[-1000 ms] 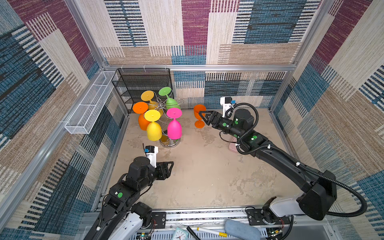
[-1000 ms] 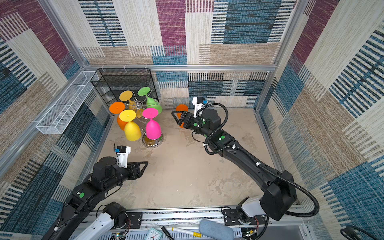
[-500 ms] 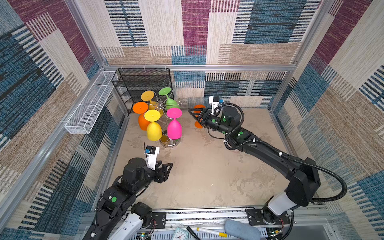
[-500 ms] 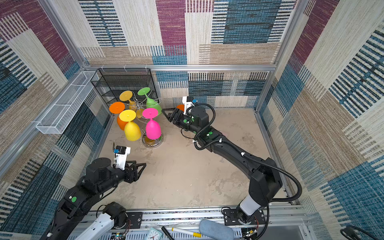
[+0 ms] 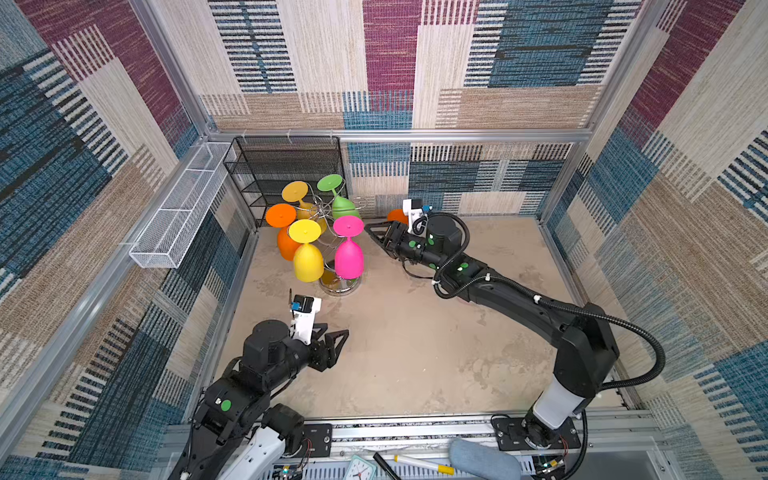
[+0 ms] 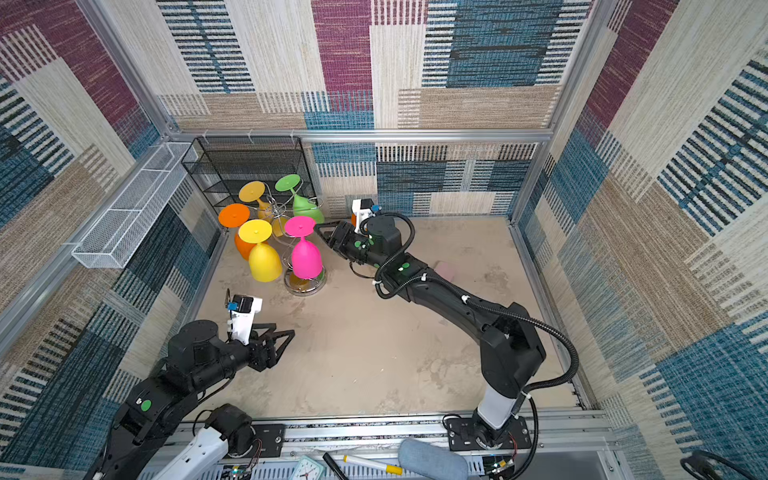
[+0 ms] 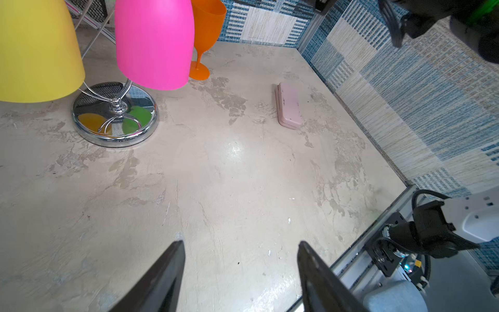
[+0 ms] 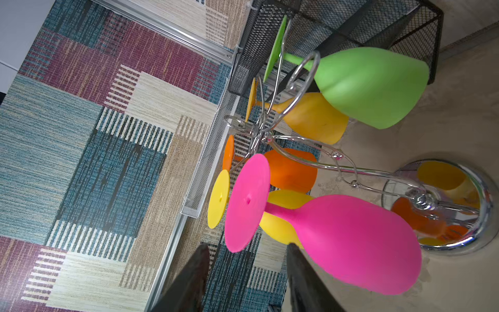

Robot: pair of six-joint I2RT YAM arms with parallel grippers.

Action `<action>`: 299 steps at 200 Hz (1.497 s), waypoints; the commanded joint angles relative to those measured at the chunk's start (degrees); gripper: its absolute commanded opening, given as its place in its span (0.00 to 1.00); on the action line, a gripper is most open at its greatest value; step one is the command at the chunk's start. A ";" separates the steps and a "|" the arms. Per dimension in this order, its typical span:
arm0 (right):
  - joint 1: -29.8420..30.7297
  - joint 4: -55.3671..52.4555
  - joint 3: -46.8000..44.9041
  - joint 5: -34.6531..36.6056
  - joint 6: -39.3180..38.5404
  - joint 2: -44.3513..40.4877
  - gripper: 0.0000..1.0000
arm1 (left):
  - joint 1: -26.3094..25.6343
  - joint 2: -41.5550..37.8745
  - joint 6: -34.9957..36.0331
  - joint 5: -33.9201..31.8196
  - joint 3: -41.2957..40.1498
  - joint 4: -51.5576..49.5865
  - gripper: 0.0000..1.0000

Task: Take the wine glass off the wine glass rack
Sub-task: Pick up the wine glass from the wine glass rack.

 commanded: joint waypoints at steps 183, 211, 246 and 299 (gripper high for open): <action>0.34 6.38 8.08 -3.09 7.33 8.53 0.16 | 0.09 -0.23 1.97 2.42 -0.42 2.79 0.69; 0.38 5.96 8.15 -2.44 7.07 7.99 0.10 | 0.08 -0.24 1.97 2.42 -0.42 2.72 0.69; 0.76 5.13 8.37 -1.37 6.22 7.13 0.08 | 0.05 -0.07 1.88 2.49 -0.39 2.77 0.69; 1.79 3.24 9.73 -0.18 4.86 6.20 0.07 | 0.14 0.20 1.79 2.33 -0.40 2.72 0.69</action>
